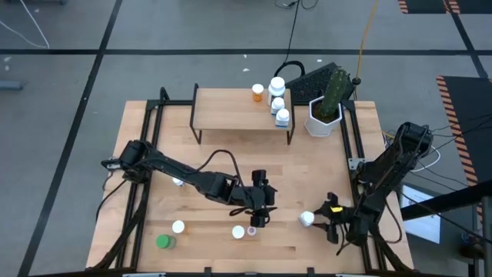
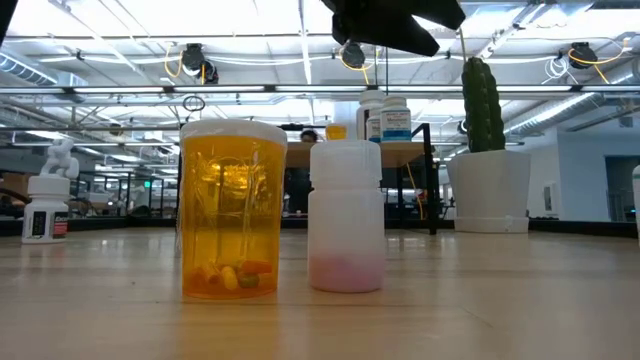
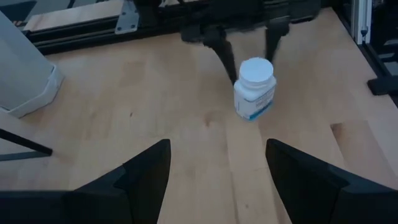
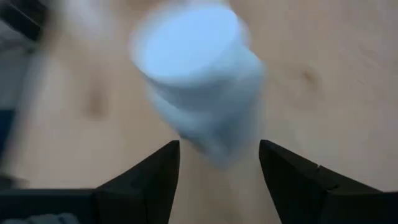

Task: Pick and place medicine bottles onto shelf by color
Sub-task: Put the white blue pill bottle on the shelf

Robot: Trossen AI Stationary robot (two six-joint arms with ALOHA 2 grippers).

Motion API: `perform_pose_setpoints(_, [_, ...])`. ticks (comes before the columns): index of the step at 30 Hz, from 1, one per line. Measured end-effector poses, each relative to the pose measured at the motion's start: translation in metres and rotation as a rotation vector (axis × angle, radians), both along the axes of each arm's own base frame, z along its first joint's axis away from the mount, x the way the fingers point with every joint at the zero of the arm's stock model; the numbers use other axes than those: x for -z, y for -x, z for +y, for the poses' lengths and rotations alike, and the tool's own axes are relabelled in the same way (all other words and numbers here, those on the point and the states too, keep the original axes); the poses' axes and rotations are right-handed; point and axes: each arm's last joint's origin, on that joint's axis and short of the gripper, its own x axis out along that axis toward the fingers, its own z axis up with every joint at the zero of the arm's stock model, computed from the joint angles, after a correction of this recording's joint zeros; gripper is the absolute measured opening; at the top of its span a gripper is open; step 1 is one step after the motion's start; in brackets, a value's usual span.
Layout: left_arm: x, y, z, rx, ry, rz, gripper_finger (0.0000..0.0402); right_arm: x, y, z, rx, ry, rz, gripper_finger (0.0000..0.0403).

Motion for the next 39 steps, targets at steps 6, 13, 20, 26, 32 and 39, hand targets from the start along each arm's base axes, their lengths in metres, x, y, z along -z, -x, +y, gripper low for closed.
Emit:
perform_pose_setpoints(6, [0.010,-0.006,-0.002,0.006,-0.004,-0.008,0.0267,0.004,-0.005,0.002,-0.087,-0.111,-0.178,0.0270])
perform_pose_setpoints(13, [0.010,-0.006,-0.002,0.015,-0.014,-0.005,0.0267,0.021,-0.015,-0.007,-0.050,0.070,-0.178,0.0316])
perform_pose_setpoints(20, [0.025,-0.018,-0.018,0.278,0.017,-0.053,0.0267,0.022,-0.028,-0.021,-0.005,0.301,-0.212,0.0313])
perform_pose_setpoints(26, [0.047,-0.038,-0.024,0.482,0.115,-0.187,0.0267,0.022,-0.032,-0.025,0.018,0.307,-0.201,0.0313])
perform_pose_setpoints(32, [0.069,-0.051,-0.017,0.548,0.088,-0.237,0.0267,0.022,-0.032,-0.025,0.021,0.311,-0.204,0.0313])
perform_pose_setpoints(39, [0.098,-0.067,-0.002,0.544,0.142,-0.300,0.0267,0.022,-0.034,-0.027,0.032,0.312,-0.201,0.0313])
